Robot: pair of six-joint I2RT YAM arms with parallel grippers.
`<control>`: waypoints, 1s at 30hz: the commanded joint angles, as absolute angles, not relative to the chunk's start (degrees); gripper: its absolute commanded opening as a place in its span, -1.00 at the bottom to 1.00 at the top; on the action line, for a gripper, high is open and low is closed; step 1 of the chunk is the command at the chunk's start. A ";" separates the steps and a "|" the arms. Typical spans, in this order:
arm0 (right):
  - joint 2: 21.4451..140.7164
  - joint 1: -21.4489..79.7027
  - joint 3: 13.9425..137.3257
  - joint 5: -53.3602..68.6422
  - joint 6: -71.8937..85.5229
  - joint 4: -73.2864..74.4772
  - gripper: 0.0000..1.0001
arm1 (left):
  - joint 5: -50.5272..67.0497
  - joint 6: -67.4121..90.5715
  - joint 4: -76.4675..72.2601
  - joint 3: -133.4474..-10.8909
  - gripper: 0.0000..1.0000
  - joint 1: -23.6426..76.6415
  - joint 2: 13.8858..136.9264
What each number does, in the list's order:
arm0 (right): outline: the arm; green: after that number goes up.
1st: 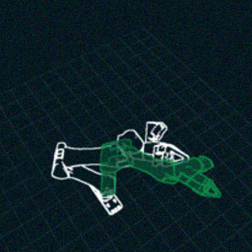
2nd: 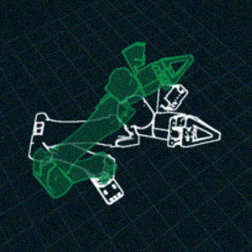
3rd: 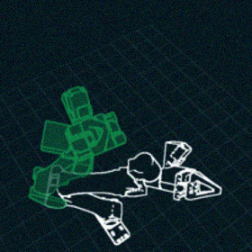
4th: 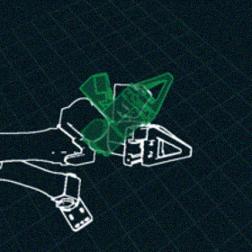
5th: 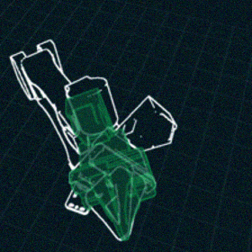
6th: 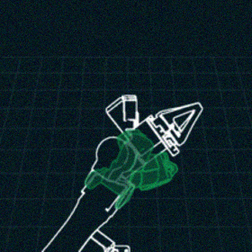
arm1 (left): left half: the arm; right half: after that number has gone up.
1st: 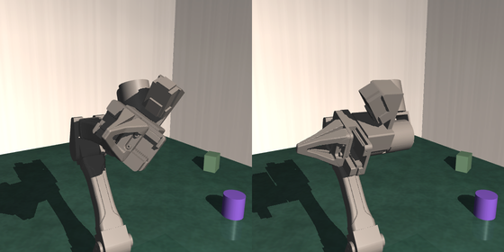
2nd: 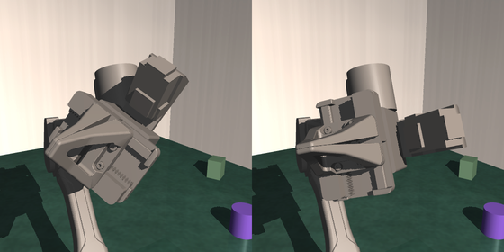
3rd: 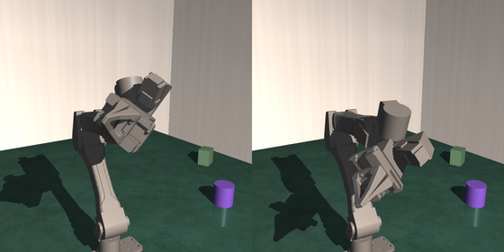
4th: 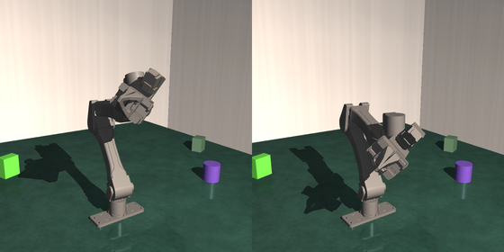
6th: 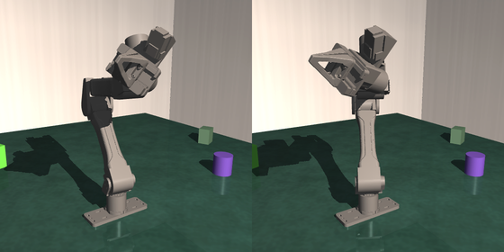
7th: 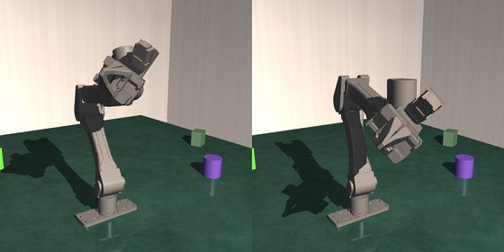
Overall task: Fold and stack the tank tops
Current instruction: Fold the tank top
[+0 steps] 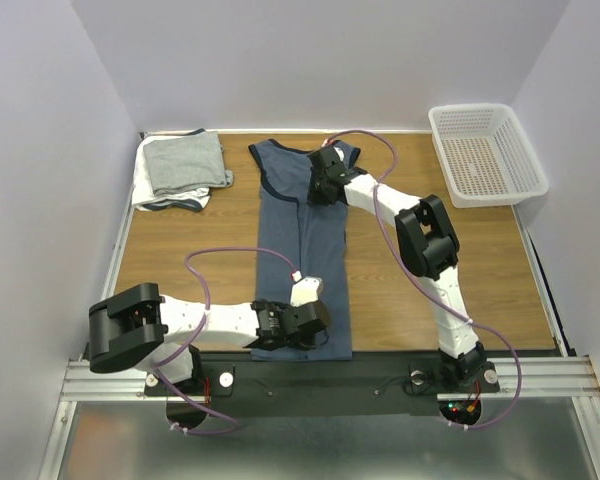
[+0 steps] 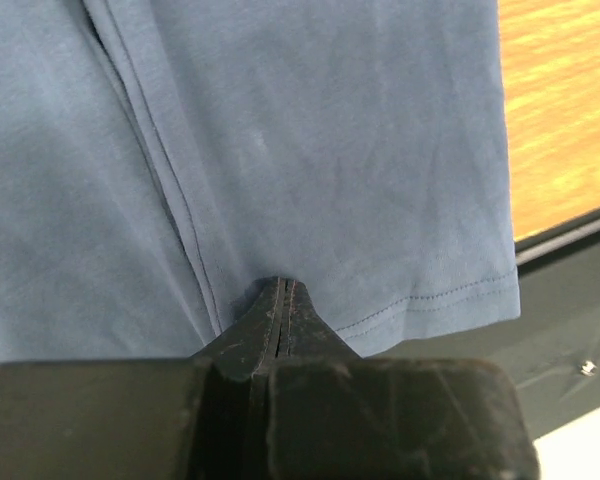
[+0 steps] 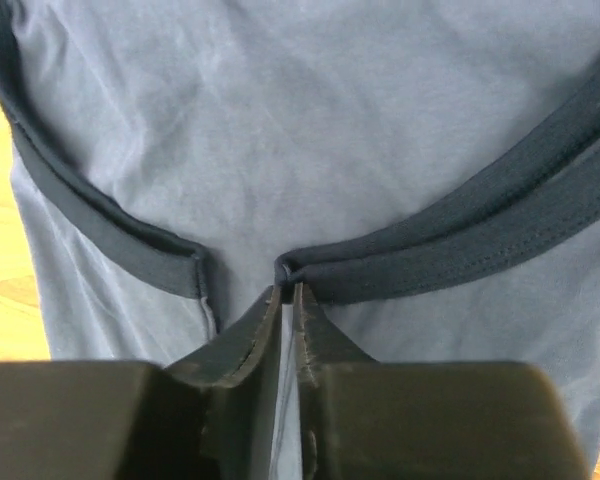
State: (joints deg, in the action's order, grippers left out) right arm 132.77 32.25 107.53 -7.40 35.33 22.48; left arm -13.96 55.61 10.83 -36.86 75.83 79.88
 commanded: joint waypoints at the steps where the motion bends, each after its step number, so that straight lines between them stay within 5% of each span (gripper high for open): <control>1: 132.45 33.05 111.36 -9.23 34.19 21.97 -0.80 | -11.87 56.95 9.49 -34.89 -1.00 77.08 81.91; 11: 133.68 33.84 113.03 -8.79 34.19 21.97 -0.93 | -10.90 57.48 8.18 -34.54 -1.00 77.87 82.88; 16: 132.63 34.01 111.45 -10.19 33.66 21.97 -0.78 | -11.51 55.29 8.17 -35.15 -0.99 77.96 81.22; 19: 128.52 33.93 109.52 -12.73 32.18 21.97 -0.50 | -13.09 53.80 8.96 -36.56 -0.51 77.00 77.53; 23: 121.83 33.92 106.53 -13.97 30.85 21.97 -0.05 | -13.27 52.21 9.40 -37.70 -0.11 74.10 69.99; 30: 103.58 33.84 88.88 -13.20 32.95 21.97 0.12 | -19.60 60.26 24.22 -40.78 0.02 66.91 60.40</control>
